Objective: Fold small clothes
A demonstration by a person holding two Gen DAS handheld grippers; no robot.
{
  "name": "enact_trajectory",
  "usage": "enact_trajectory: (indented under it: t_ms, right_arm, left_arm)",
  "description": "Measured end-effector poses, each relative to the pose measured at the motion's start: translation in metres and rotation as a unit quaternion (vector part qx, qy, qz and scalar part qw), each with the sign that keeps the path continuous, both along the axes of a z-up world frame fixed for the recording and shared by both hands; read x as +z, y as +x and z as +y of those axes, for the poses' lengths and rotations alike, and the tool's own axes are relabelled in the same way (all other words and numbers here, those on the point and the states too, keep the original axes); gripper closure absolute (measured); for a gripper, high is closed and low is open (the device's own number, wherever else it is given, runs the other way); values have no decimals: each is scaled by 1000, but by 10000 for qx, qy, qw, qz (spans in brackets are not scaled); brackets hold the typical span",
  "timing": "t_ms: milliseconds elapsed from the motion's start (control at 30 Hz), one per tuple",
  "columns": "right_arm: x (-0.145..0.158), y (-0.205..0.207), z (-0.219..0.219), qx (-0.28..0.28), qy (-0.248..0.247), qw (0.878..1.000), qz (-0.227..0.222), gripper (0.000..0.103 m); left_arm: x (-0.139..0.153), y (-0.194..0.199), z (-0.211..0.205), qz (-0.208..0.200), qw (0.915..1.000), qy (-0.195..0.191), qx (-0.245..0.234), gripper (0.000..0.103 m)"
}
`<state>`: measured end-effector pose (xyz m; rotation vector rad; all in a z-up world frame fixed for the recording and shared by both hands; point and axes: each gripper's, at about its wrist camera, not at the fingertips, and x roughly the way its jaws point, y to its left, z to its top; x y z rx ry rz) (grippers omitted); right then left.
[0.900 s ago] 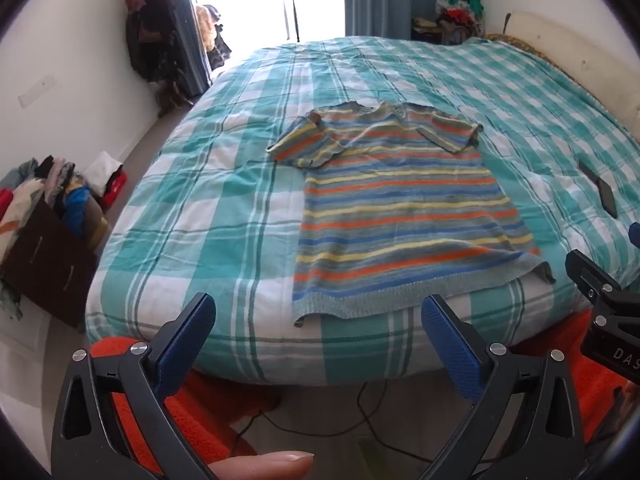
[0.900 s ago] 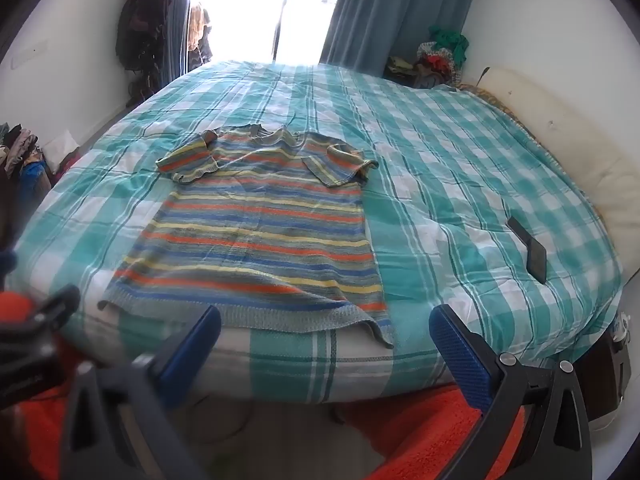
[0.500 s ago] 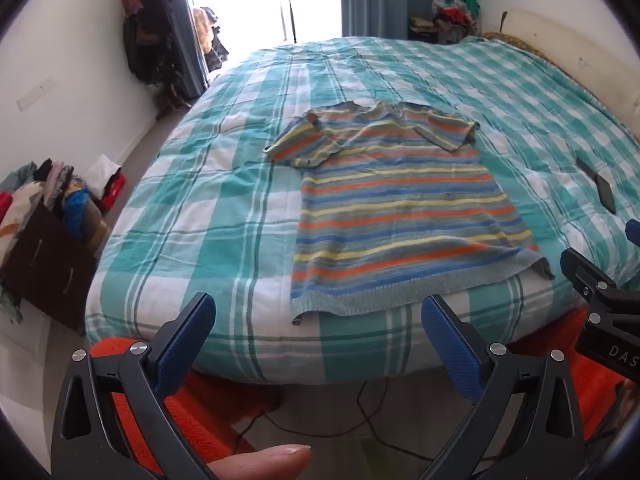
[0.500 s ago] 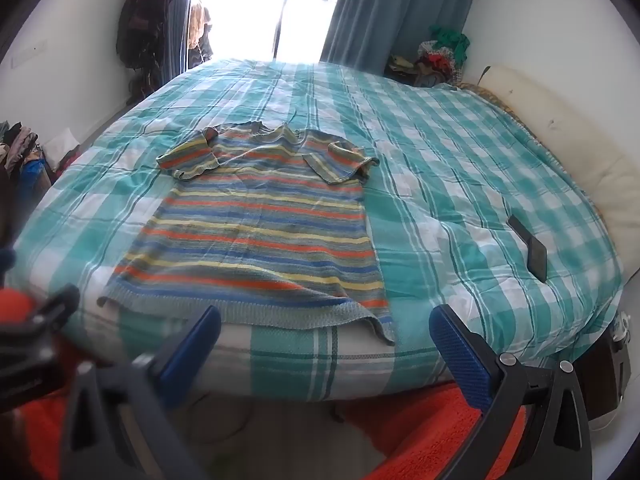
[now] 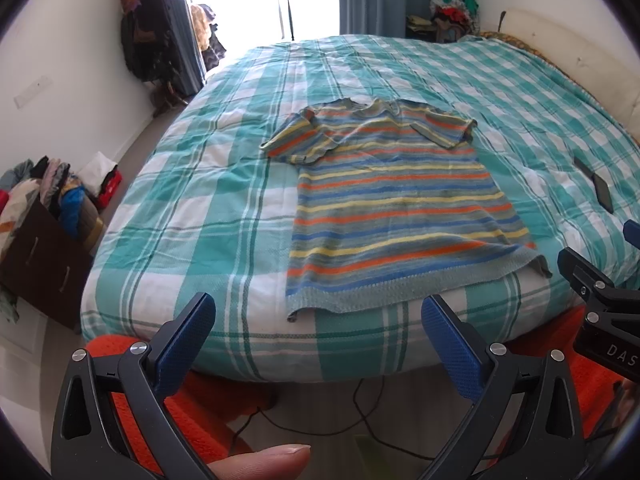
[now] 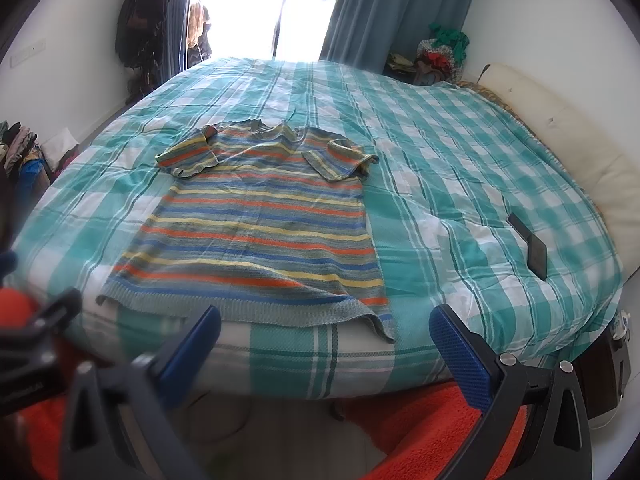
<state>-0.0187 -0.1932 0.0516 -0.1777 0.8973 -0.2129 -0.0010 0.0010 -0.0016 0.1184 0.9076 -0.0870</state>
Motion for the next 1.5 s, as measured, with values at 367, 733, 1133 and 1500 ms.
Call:
enact_trajectory:
  t_ms: [367,733,1133,1500]
  right_arm:
    - [-4,-1,0,22,-6,10000,19,0]
    - [-3,2,0,4,-4,10000,32,0]
    - [-2,6,0,-4,3,10000,38,0]
    - [-12,4,-2,-12,19,10000,65,0]
  left_arm:
    - [-8,-2,-4,26,10000,-5,-13,0]
    - [-12,1,-6,9,9999,150,-67,0]
    - [-10,5,-3,173,9998,-43,-111,0]
    - [-10,4,-7,173,9997,92,-155,0]
